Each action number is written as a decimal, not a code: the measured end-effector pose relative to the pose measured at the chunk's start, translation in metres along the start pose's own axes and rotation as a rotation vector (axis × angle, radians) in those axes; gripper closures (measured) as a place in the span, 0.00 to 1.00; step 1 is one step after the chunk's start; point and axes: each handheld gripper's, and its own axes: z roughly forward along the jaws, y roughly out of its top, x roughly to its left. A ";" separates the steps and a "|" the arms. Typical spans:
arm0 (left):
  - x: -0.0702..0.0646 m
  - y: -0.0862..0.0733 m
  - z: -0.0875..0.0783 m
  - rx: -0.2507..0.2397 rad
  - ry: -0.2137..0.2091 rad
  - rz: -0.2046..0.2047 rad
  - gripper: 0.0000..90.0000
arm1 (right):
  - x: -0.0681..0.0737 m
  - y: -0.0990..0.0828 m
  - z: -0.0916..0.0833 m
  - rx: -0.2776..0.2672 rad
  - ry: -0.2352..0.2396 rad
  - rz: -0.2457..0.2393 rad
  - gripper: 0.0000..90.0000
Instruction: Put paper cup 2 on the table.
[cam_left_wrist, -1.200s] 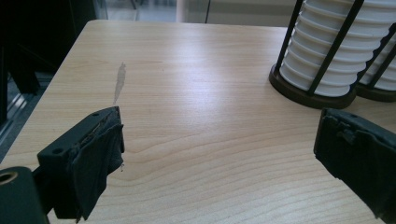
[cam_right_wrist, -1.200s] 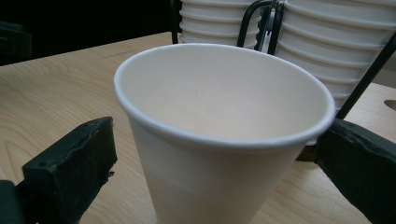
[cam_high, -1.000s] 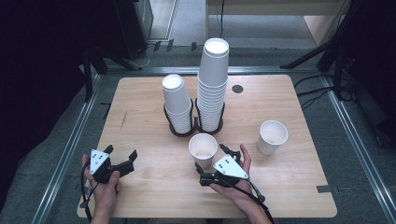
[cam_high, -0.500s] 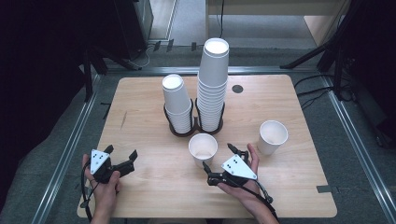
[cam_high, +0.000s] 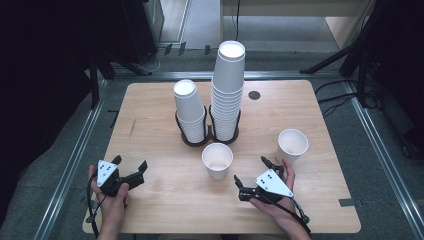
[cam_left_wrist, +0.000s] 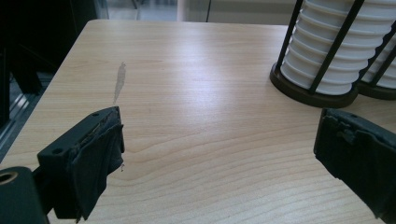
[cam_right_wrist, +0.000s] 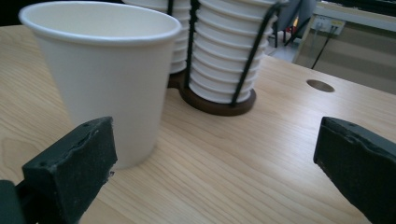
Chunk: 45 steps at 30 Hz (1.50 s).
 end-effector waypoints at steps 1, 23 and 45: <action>0.000 0.000 0.000 0.000 -0.001 0.000 0.02 | -0.003 -0.001 -0.002 0.002 -0.007 0.002 0.00; -0.001 -0.001 0.000 0.003 0.003 0.003 0.02 | -0.054 -0.010 -0.041 0.004 -0.143 0.010 0.00; -0.002 -0.001 0.000 0.006 0.010 0.010 0.02 | -0.124 -0.027 -0.094 0.001 -0.348 0.059 0.00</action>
